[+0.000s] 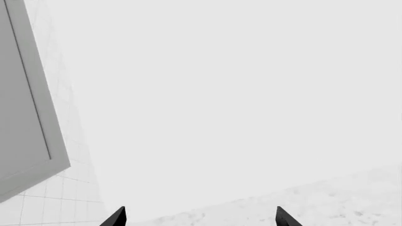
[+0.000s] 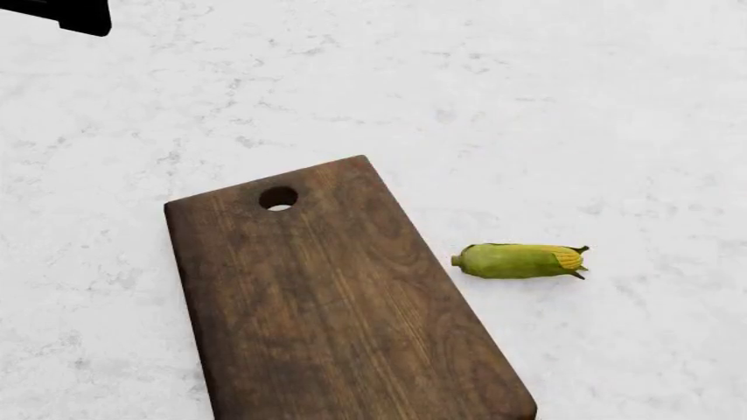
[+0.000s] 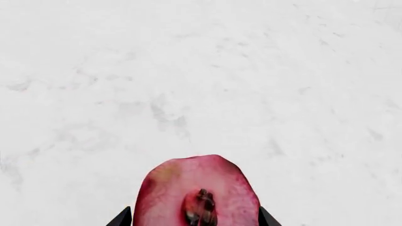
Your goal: Clear the non-vegetable object off the cutting board and place the vegetables onto it.
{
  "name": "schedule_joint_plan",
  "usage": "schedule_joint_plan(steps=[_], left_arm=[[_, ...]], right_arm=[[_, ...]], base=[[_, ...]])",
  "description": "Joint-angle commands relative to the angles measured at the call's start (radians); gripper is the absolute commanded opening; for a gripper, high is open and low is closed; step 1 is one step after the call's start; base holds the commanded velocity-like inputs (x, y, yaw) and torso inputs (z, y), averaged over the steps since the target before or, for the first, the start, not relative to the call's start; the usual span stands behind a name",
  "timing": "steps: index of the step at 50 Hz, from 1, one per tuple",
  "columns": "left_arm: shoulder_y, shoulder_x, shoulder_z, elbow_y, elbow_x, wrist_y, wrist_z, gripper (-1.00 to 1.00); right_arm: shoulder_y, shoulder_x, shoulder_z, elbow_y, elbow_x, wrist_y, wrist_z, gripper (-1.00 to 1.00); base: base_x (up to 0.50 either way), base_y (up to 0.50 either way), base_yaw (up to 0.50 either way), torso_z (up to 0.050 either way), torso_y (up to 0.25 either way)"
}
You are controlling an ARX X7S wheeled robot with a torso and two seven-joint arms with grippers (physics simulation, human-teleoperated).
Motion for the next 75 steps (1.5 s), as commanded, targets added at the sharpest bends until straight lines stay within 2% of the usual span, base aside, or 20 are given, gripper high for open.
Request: schedule_joint_plan(steps=[1, 11, 19, 20, 25, 34, 39, 40, 41, 46, 49, 51, 59, 60, 75], left_arm=[[0.000, 0.018, -0.026, 0.012, -0.012, -0.020, 0.034, 1.00], [-0.004, 0.017, -0.028, 0.018, -0.017, -0.028, 0.030, 1.00], [0.000, 0.016, -0.033, 0.027, -0.023, -0.036, 0.026, 1.00], [-0.002, 0.015, -0.033, 0.031, -0.025, -0.040, 0.026, 1.00], [-0.010, 0.013, -0.036, 0.028, -0.026, -0.041, 0.025, 1.00], [-0.028, 0.017, -0.039, 0.035, -0.036, -0.052, 0.026, 1.00], [-0.027, 0.013, -0.043, 0.035, -0.039, -0.050, 0.026, 1.00], [-0.028, 0.013, -0.044, 0.040, -0.041, -0.054, 0.026, 1.00], [-0.030, 0.012, -0.044, 0.040, -0.041, -0.056, 0.026, 1.00], [-0.028, 0.009, -0.045, 0.044, -0.044, -0.056, 0.025, 1.00], [-0.036, 0.010, -0.043, 0.044, -0.045, -0.059, 0.025, 1.00], [-0.034, 0.010, -0.043, 0.045, -0.046, -0.058, 0.024, 1.00], [-0.036, 0.008, -0.045, 0.059, -0.054, -0.070, 0.022, 1.00], [-0.038, 0.008, -0.047, 0.062, -0.056, -0.075, 0.021, 1.00], [-0.033, 0.005, -0.048, 0.081, -0.068, -0.085, 0.020, 1.00]], right_arm=[[-0.217, 0.000, 0.119, -0.014, -0.015, -0.101, 0.010, -1.00], [-0.364, -0.017, 0.204, -0.005, -0.012, -0.160, 0.000, -1.00], [-0.403, -0.029, 0.198, -0.005, -0.024, -0.185, -0.018, -1.00], [-0.401, -0.027, 0.197, -0.003, -0.023, -0.180, -0.011, 1.00], [-0.368, -0.012, 0.191, -0.015, 0.000, -0.155, 0.004, 1.00], [-0.116, 0.048, 0.080, -0.065, 0.097, -0.001, 0.108, 1.00], [0.029, 0.107, -0.105, -0.119, 0.052, 0.021, 0.067, 1.00], [0.035, 0.103, -0.101, -0.116, 0.062, 0.005, 0.050, 1.00], [0.068, 0.134, -0.198, -0.150, -0.003, 0.018, 0.021, 1.00], [0.077, 0.146, -0.208, -0.163, 0.005, -0.002, 0.024, 1.00], [0.118, 0.129, -0.169, -0.138, 0.100, 0.024, 0.075, 1.00], [0.177, 0.128, -0.198, -0.128, 0.186, 0.036, 0.117, 1.00], [0.433, 0.092, -0.429, -0.113, 0.409, 0.035, 0.229, 1.00], [0.437, 0.083, -0.423, -0.095, 0.456, 0.006, 0.256, 1.00], [0.768, -0.077, -0.741, -0.110, 0.642, 0.025, 0.318, 1.00]], base=[[0.00, 0.00, 0.00, 0.000, 0.000], [0.00, 0.00, 0.00, 0.000, 0.000], [0.00, 0.00, 0.00, 0.000, 0.000], [0.00, 0.00, 0.00, 0.000, 0.000], [0.00, 0.00, 0.00, -0.002, 0.000], [0.00, 0.00, 0.00, -0.001, 0.000], [0.00, 0.00, 0.00, 0.000, 0.000], [0.00, 0.00, 0.00, 0.000, 0.000], [0.00, 0.00, 0.00, 0.000, 0.000], [0.00, 0.00, 0.00, 0.000, 0.000], [0.00, 0.00, 0.00, 0.000, 0.000], [0.00, 0.00, 0.00, 0.000, 0.000], [0.00, 0.00, 0.00, 0.000, 0.000], [0.00, 0.00, 0.00, 0.000, 0.000], [0.00, 0.00, 0.00, 0.000, 0.000]])
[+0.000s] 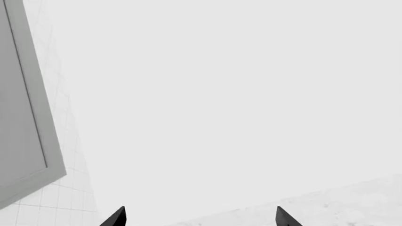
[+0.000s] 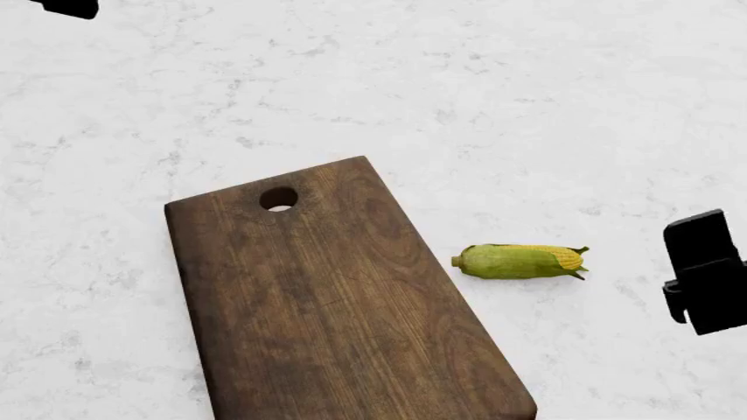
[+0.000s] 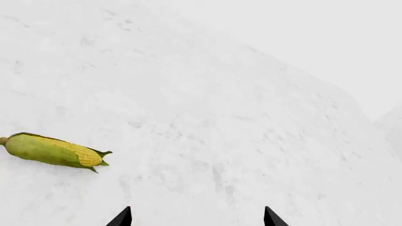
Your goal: Clear the non-vegetable object off the cutting board and place the vegetables onto it.
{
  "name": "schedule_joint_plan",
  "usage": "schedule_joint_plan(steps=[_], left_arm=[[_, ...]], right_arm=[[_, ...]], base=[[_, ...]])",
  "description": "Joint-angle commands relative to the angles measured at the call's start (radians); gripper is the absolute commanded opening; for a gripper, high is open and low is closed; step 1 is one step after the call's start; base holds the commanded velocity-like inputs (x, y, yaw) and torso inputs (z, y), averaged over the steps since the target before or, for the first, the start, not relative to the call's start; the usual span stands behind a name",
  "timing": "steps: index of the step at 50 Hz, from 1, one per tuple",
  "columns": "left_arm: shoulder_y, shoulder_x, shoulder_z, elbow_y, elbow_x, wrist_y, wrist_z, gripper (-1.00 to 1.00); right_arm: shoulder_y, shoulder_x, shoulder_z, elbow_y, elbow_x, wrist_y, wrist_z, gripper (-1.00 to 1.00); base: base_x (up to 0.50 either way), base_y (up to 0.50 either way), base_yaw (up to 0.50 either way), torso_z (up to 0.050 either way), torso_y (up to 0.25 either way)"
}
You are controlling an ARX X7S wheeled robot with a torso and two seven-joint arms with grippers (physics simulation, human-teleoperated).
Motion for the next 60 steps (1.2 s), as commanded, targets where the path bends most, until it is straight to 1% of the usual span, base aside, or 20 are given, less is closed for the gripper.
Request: schedule_joint_plan(steps=[1, 8, 11, 15, 22, 26, 33, 39, 50, 53, 60], left_arm=[[-0.003, 0.016, -0.028, 0.011, -0.015, -0.020, 0.038, 1.00], [-0.011, 0.011, -0.032, 0.004, -0.017, -0.016, 0.040, 1.00], [-0.012, 0.011, -0.034, 0.004, -0.019, -0.017, 0.039, 1.00], [-0.012, 0.009, -0.032, 0.004, -0.022, -0.017, 0.042, 1.00], [-0.025, 0.006, -0.032, 0.001, -0.024, -0.017, 0.044, 1.00], [-0.025, 0.001, -0.035, -0.004, -0.023, -0.013, 0.044, 1.00], [-0.016, -0.004, -0.039, 0.003, -0.027, -0.015, 0.041, 1.00], [-0.017, -0.003, -0.041, 0.009, -0.033, -0.020, 0.040, 1.00], [-0.016, -0.003, -0.040, 0.002, -0.034, -0.013, 0.037, 1.00], [-0.021, -0.003, -0.043, -0.012, -0.033, -0.005, 0.037, 1.00], [-0.020, -0.003, -0.038, -0.007, -0.035, -0.005, 0.037, 1.00]], right_arm=[[0.223, -0.131, -0.207, -0.013, 0.142, -0.015, 0.037, 1.00], [0.298, -0.195, -0.274, -0.005, 0.189, -0.032, 0.030, 1.00], [0.345, -0.241, -0.323, -0.011, 0.225, -0.031, 0.041, 1.00], [0.367, -0.270, -0.354, -0.025, 0.265, -0.058, 0.054, 1.00], [0.394, -0.354, -0.388, -0.030, 0.306, -0.081, 0.031, 1.00], [0.383, -0.387, -0.392, -0.040, 0.317, -0.104, 0.014, 1.00], [0.331, -0.448, -0.373, -0.035, 0.259, -0.113, -0.067, 1.00], [0.306, -0.500, -0.376, -0.046, 0.259, -0.140, -0.097, 1.00], [0.273, -0.568, -0.355, -0.038, 0.190, -0.147, -0.204, 1.00], [0.251, -0.581, -0.338, -0.043, 0.204, -0.182, -0.217, 1.00], [0.254, -0.616, -0.352, -0.035, 0.198, -0.186, -0.239, 1.00]], base=[[0.00, 0.00, 0.00, 0.000, 0.000], [0.00, 0.00, 0.00, 0.000, 0.000], [0.00, 0.00, 0.00, 0.000, 0.000], [0.00, 0.00, 0.00, 0.000, 0.000], [0.00, 0.00, 0.00, 0.000, 0.000], [0.00, 0.00, 0.00, 0.000, 0.000], [0.00, 0.00, 0.00, 0.000, 0.000], [0.00, 0.00, 0.00, 0.000, 0.000], [0.00, 0.00, 0.00, 0.000, 0.000], [0.00, 0.00, 0.00, 0.000, 0.000], [0.00, 0.00, 0.00, 0.000, 0.000]])
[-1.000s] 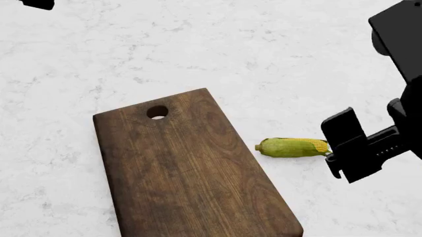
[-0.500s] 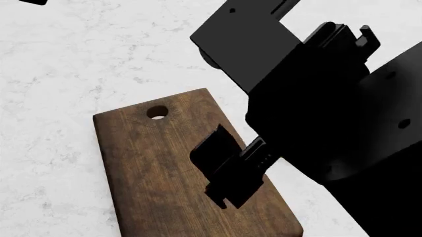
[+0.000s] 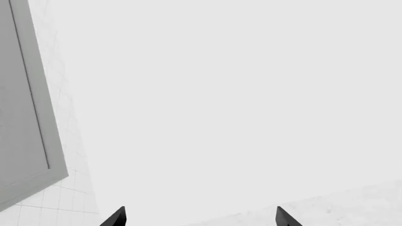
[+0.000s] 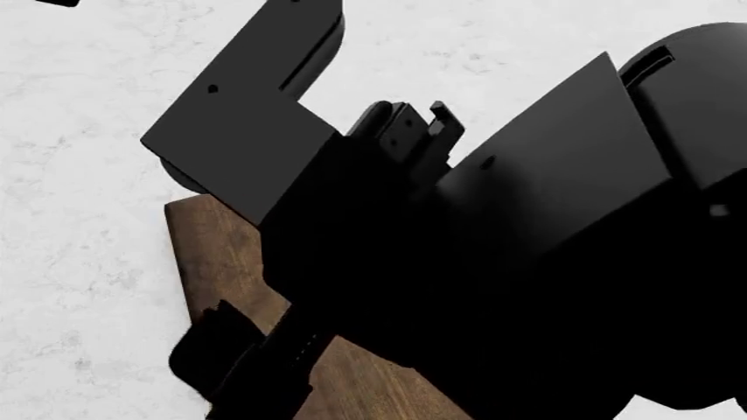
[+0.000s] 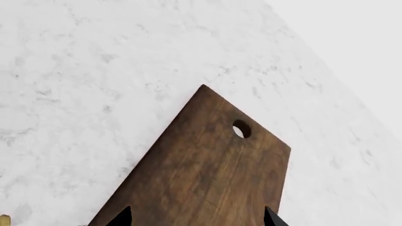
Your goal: Clear the non-vegetable object off the cutting board and place the vegetables onto it.
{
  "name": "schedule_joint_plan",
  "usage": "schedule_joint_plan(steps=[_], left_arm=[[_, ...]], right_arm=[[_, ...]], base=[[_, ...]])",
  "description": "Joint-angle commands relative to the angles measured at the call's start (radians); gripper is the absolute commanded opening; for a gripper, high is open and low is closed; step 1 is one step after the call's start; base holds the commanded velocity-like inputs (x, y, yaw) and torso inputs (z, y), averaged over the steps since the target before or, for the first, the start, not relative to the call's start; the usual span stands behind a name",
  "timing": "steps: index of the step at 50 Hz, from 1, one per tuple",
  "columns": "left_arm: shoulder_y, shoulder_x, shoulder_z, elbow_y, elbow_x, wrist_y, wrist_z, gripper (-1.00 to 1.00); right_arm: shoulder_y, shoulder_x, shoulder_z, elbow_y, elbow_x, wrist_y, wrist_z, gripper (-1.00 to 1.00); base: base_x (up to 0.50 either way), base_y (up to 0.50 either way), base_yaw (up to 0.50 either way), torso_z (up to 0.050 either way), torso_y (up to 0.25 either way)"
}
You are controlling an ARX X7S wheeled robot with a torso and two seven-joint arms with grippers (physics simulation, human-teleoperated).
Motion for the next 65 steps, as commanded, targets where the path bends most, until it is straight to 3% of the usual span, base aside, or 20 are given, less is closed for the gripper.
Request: schedule_joint_plan(steps=[1, 21, 36, 65], left_arm=[[-0.006, 0.018, -0.023, -0.005, -0.008, -0.007, 0.039, 1.00], [-0.016, 0.011, -0.024, -0.002, -0.015, -0.013, 0.035, 1.00], [-0.018, 0.006, -0.028, 0.002, -0.022, -0.015, 0.032, 1.00], [-0.008, -0.002, -0.027, -0.023, -0.022, 0.012, 0.029, 1.00]], right_arm=[[-0.044, -0.089, 0.029, -0.001, -0.033, -0.057, -0.082, 1.00], [-0.035, -0.196, -0.017, 0.015, 0.034, -0.088, -0.128, 1.00], [-0.033, -0.227, -0.109, 0.031, 0.184, -0.152, -0.065, 1.00], [-0.128, -0.311, -0.146, 0.072, 0.077, -0.112, -0.216, 1.00]], base=[[0.00, 0.00, 0.00, 0.000, 0.000], [0.00, 0.00, 0.00, 0.000, 0.000], [0.00, 0.00, 0.00, 0.000, 0.000], [0.00, 0.00, 0.00, 0.000, 0.000]])
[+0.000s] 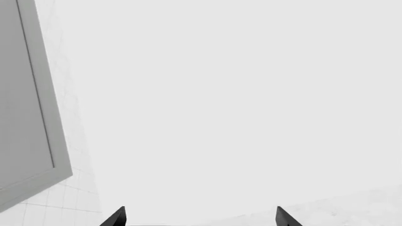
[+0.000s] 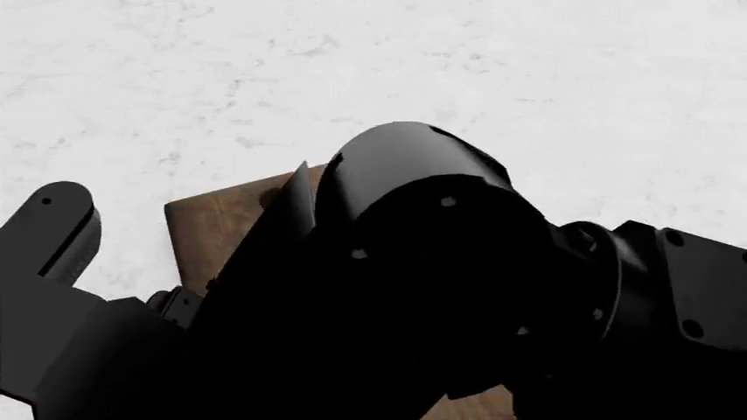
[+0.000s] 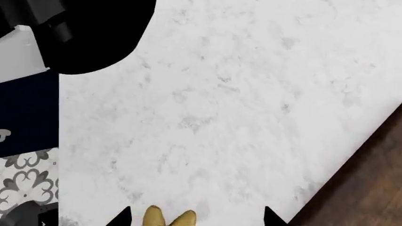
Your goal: Clear the non-vegetable object off the cutting board and place the vegetables onto it.
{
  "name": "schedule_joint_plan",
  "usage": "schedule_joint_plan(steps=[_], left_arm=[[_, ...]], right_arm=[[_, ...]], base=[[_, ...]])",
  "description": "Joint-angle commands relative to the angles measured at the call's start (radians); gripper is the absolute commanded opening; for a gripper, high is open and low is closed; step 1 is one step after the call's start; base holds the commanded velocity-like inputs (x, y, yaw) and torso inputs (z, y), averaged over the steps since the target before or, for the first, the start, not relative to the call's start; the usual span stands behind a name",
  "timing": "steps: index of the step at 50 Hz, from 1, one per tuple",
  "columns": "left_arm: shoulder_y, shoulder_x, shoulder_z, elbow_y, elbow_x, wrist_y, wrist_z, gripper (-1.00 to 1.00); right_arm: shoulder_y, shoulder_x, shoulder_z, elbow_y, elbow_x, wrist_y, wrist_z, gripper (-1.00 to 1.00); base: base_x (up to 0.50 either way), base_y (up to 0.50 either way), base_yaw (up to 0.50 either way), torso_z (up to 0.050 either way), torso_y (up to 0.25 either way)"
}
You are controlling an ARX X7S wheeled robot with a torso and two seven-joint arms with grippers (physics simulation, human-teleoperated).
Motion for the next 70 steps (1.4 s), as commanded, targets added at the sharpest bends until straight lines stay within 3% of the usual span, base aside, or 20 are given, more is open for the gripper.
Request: schedule_joint_plan(steps=[1, 20, 70], left_arm=[[0.002, 0.016, -0.027, -0.005, -0.007, -0.004, 0.038, 1.00], [0.012, 0.010, -0.018, -0.011, -0.006, 0.007, 0.035, 1.00], [0.003, 0.003, -0.013, -0.034, -0.014, 0.022, 0.029, 1.00]], right_arm=[[-0.066, -0.047, 0.017, -0.001, -0.059, -0.030, -0.065, 1.00], [-0.179, -0.031, -0.015, -0.006, -0.142, -0.035, -0.134, 1.00], [-0.268, -0.029, -0.095, 0.039, -0.309, -0.014, -0.333, 1.00]], base=[[0.00, 0.00, 0.00, 0.000, 0.000], [0.00, 0.00, 0.00, 0.000, 0.000], [0.00, 0.00, 0.00, 0.000, 0.000]])
